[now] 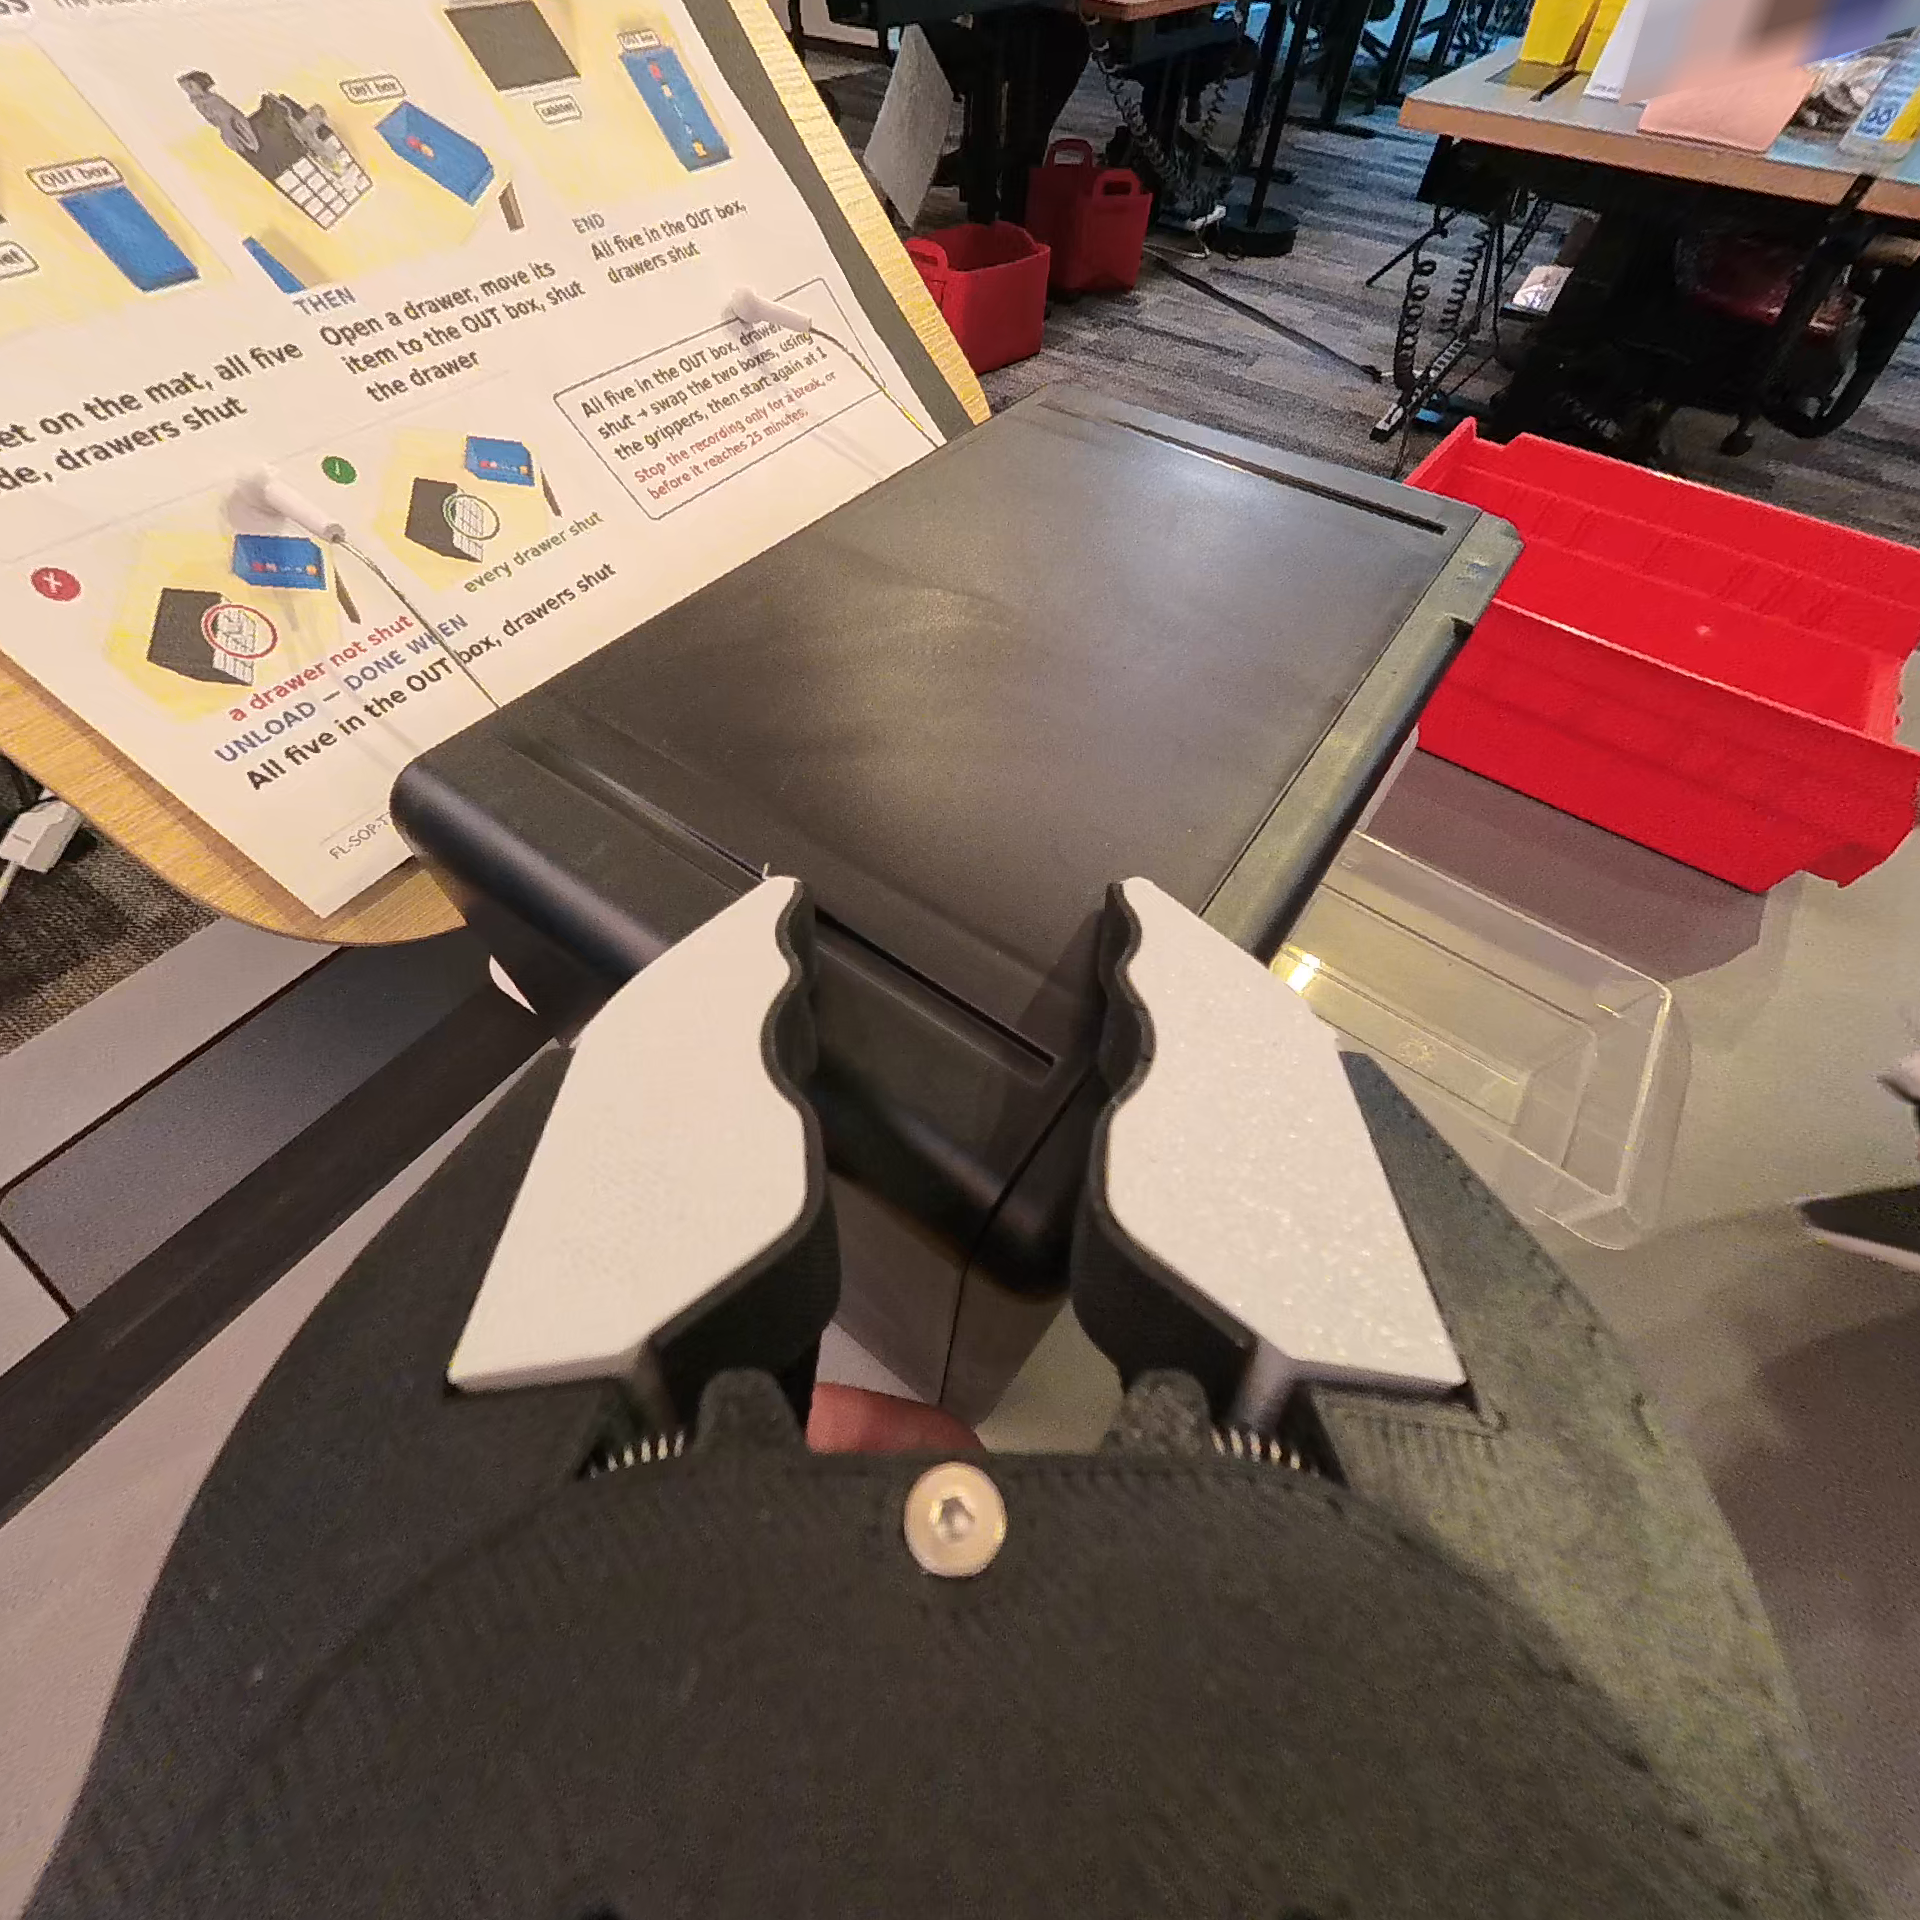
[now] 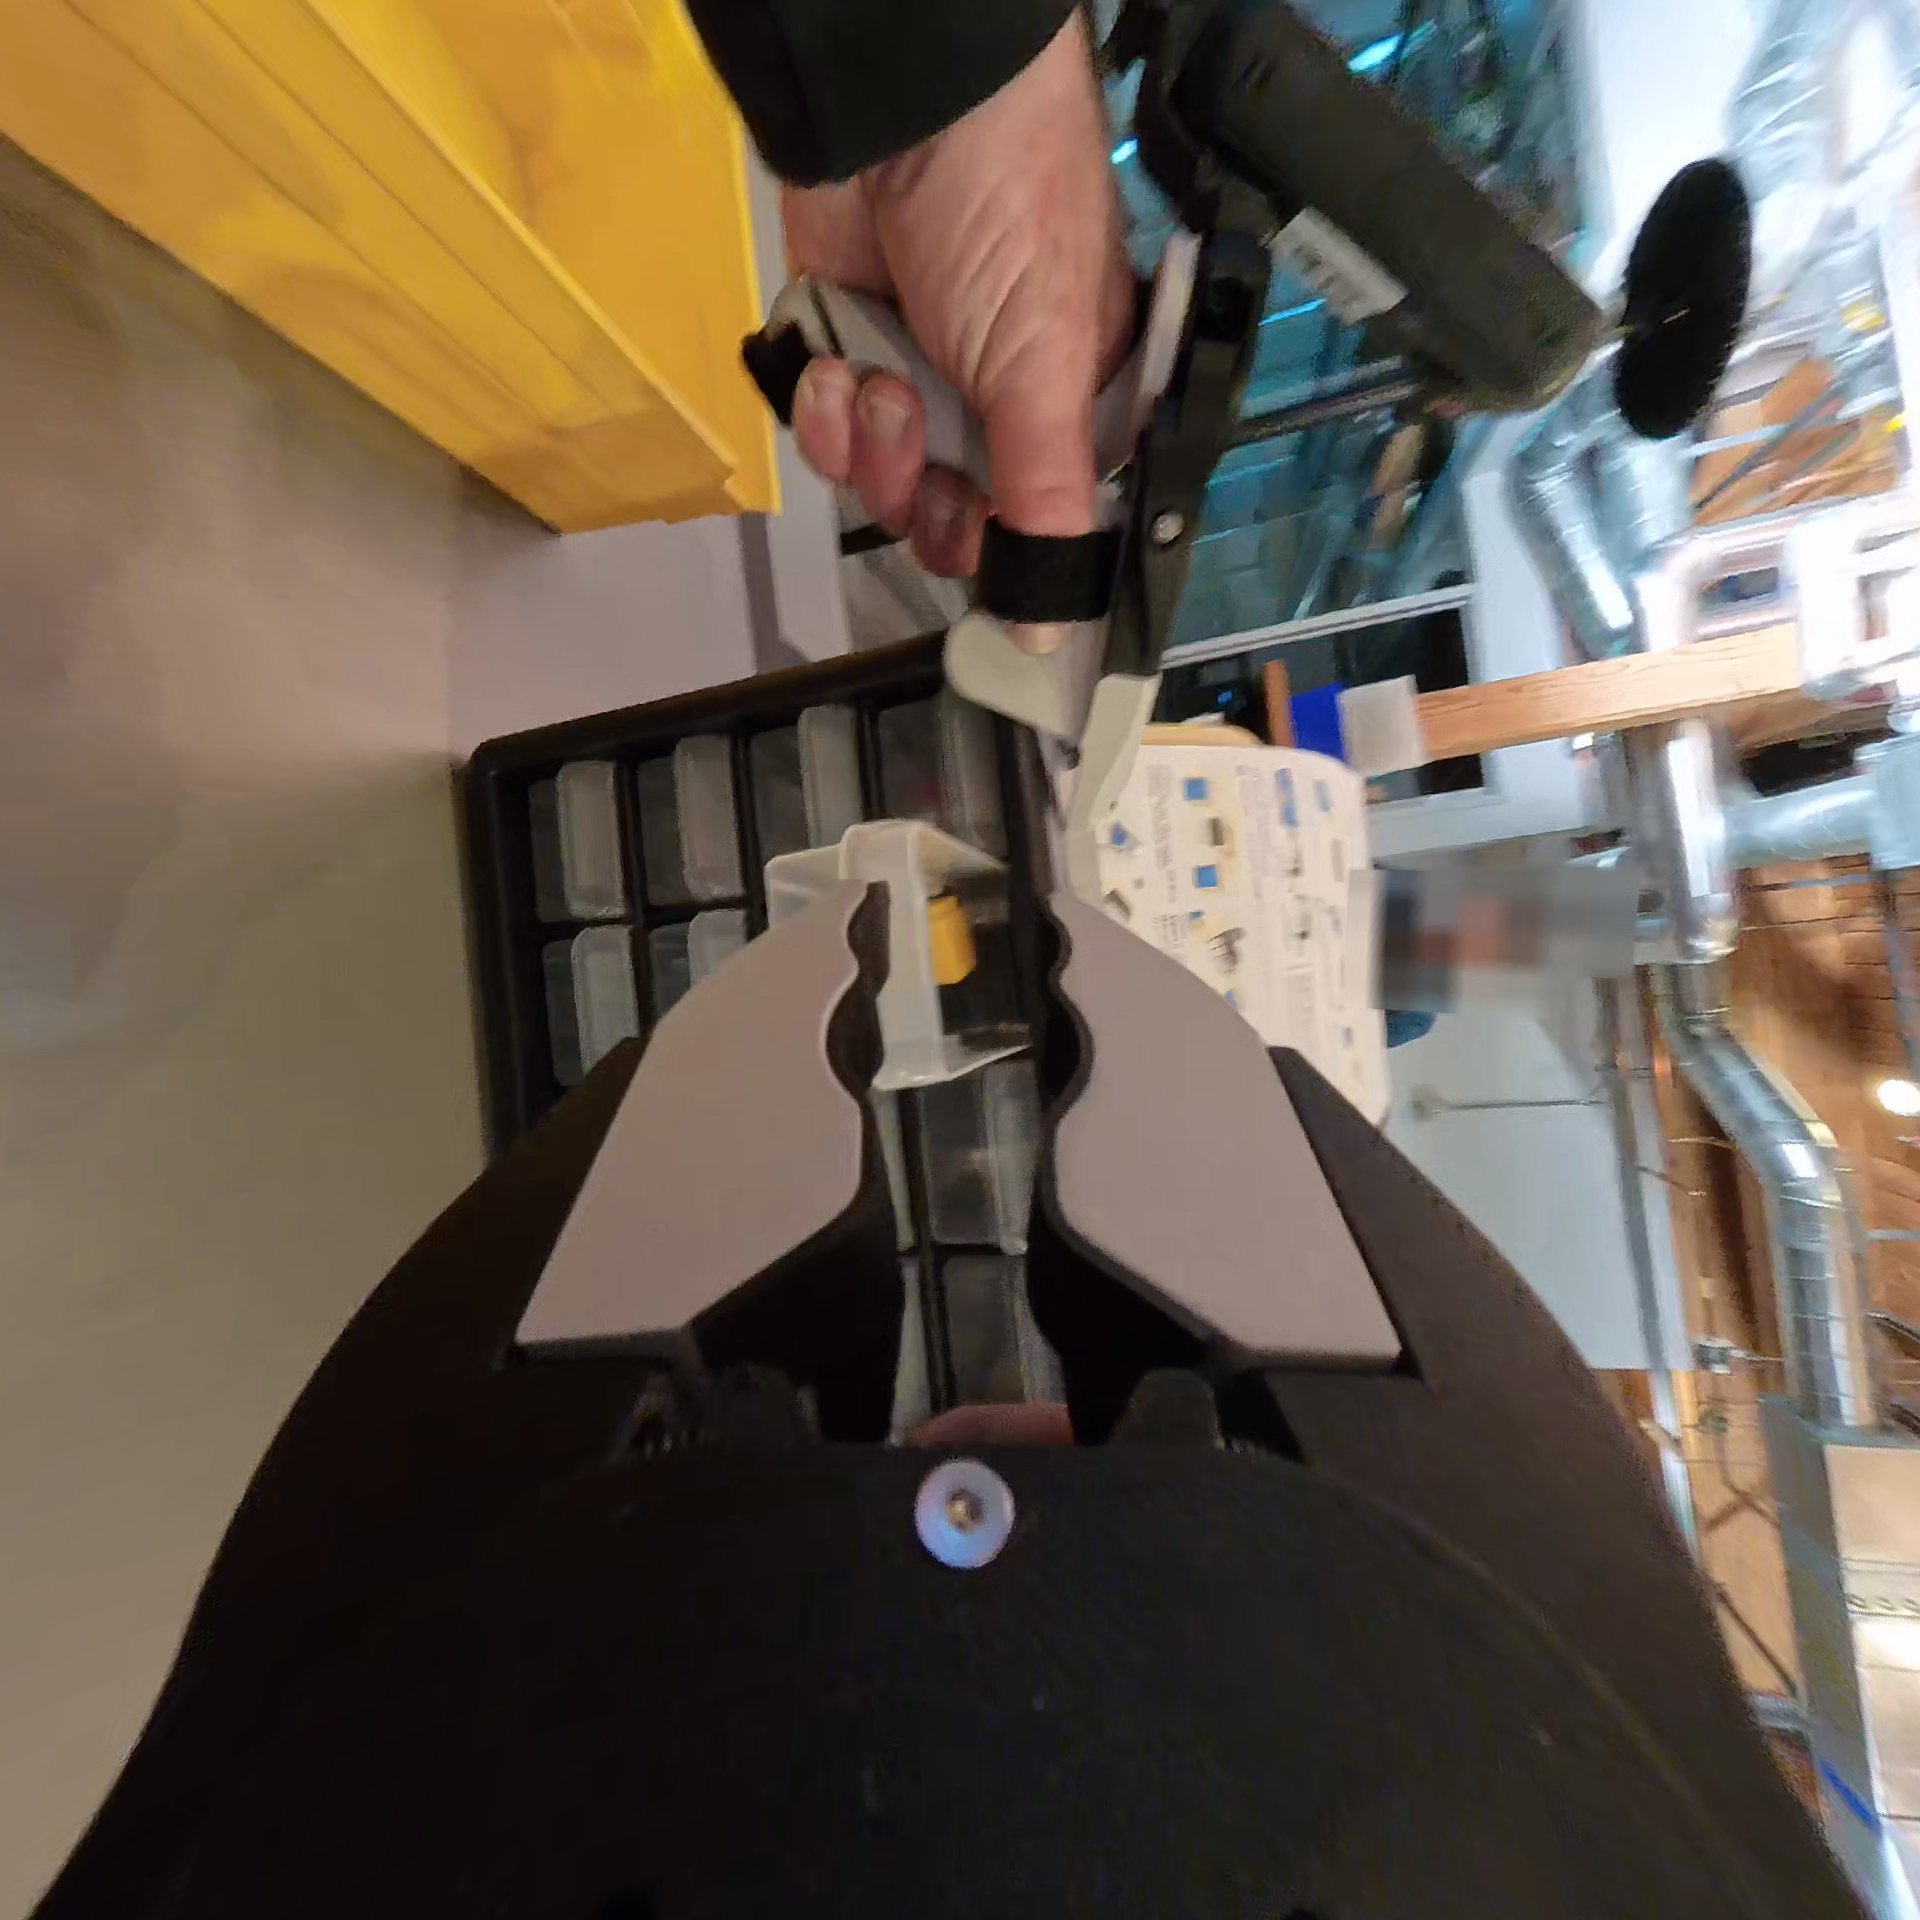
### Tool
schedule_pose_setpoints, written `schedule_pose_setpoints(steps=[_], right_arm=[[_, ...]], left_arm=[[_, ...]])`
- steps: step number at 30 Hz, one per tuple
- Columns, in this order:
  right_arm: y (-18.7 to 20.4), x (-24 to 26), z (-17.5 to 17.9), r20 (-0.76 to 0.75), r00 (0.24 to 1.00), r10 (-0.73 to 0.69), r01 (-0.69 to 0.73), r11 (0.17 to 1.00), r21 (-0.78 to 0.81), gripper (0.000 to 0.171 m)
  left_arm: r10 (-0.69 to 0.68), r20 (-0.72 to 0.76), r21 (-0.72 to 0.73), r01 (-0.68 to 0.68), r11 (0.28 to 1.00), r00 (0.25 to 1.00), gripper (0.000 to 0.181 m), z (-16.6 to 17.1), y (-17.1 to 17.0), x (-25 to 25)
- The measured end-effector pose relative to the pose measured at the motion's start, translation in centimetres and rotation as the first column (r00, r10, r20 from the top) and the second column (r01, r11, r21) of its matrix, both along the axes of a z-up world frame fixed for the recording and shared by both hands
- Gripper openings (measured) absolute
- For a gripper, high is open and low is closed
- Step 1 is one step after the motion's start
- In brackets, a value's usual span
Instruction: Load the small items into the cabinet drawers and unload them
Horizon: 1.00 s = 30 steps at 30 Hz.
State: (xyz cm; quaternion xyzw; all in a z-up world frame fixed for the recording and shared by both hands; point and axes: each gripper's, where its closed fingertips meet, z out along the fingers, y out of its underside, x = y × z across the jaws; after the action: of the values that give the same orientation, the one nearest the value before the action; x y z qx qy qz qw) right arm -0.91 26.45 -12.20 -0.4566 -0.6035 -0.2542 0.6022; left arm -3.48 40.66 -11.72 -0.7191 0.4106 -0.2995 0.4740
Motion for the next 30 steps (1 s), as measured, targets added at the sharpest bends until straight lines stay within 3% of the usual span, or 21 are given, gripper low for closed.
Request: schedule_pose_setpoints(steps=[1,3,6,8,30], right_arm=[[0.5,0.3,-0.7,0.023,1.0,-0.019,0.02,0.999,-0.043,0.028],[1.5,0.8,-1.7,0.066,0.996,-0.058,0.064,0.993,-0.094,0.034],[2.3,1.0,-2.5,0.082,0.994,-0.068,0.08,0.986,-0.149,0.017],[2.5,1.0,-2.5,0.097,0.992,-0.077,0.089,0.987,-0.134,0.016],[-1.5,0.5,-4.4,0.118,0.993,0.0,0.023,0.981,-0.193,0.017]], left_arm=[[0.0,0.001,0.0,0.0,1.0,1.0,0.053,0.0,0.0,0.0],[0.0,0.0,0.0,0.0,1.0,1.0,0.053,0.0,0.0,0.0],[0.001,0.003,-0.001,-0.001,1.0,1.0,0.053,0.0,0.0,0.0],[0.002,0.004,-0.001,-0.002,1.0,1.0,0.053,0.0,0.0,0.0],[0.004,0.003,0.002,-0.004,1.0,1.0,0.053,0.0,0.0,0.0]])
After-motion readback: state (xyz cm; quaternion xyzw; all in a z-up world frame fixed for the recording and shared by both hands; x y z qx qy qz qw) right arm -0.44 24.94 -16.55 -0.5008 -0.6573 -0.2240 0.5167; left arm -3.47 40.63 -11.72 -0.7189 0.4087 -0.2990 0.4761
